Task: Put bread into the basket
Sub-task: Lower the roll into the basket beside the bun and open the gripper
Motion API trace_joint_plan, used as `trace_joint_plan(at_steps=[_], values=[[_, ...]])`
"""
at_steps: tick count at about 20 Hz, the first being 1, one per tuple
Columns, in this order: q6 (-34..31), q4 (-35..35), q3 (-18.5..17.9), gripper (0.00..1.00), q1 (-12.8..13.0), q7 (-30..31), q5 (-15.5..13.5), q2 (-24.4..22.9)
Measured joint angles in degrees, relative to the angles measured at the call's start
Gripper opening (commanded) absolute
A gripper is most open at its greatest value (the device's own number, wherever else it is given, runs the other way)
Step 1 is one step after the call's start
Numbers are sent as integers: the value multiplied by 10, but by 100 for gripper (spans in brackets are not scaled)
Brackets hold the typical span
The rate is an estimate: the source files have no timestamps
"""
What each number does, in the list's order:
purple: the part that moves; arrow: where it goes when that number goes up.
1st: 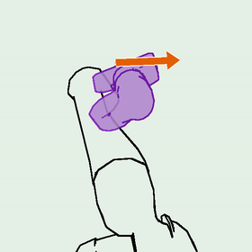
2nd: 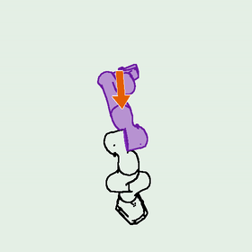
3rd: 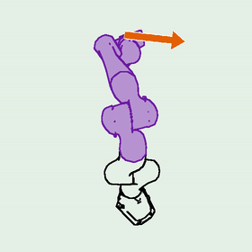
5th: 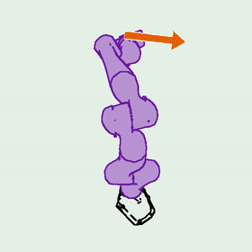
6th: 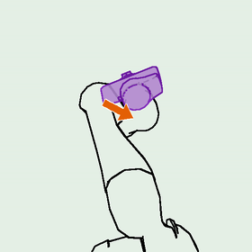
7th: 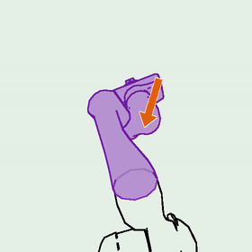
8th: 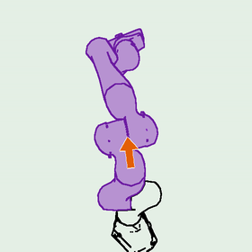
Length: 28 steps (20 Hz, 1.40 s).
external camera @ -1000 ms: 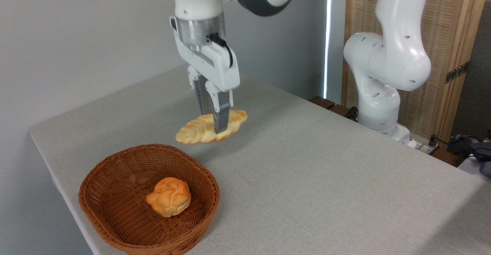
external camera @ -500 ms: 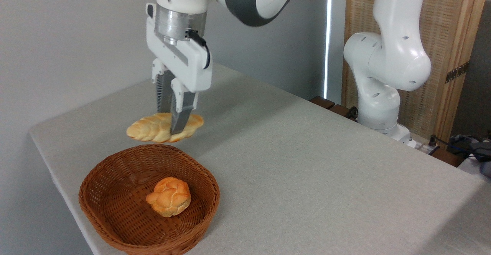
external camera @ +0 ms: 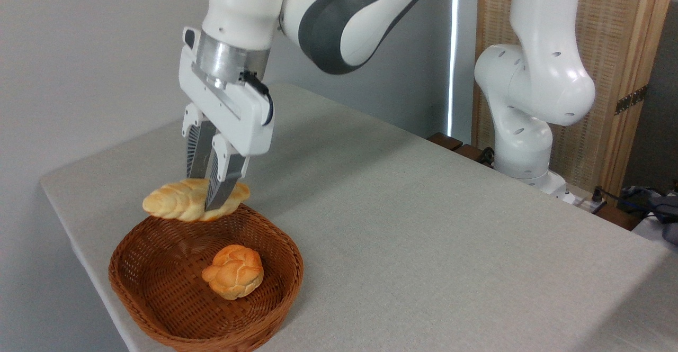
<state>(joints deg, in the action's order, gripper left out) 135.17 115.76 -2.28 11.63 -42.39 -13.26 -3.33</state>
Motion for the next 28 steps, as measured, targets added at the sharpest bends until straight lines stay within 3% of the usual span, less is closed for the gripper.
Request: trace_joint_plan(at_steps=[8, 21, 28], values=[[18, -1, 0, 100, 0, 0, -7, 30], [26, -6, 0, 100, 0, 27, -7, 31], [-30, -9, -5, 100, -7, 37, 13, 12]])
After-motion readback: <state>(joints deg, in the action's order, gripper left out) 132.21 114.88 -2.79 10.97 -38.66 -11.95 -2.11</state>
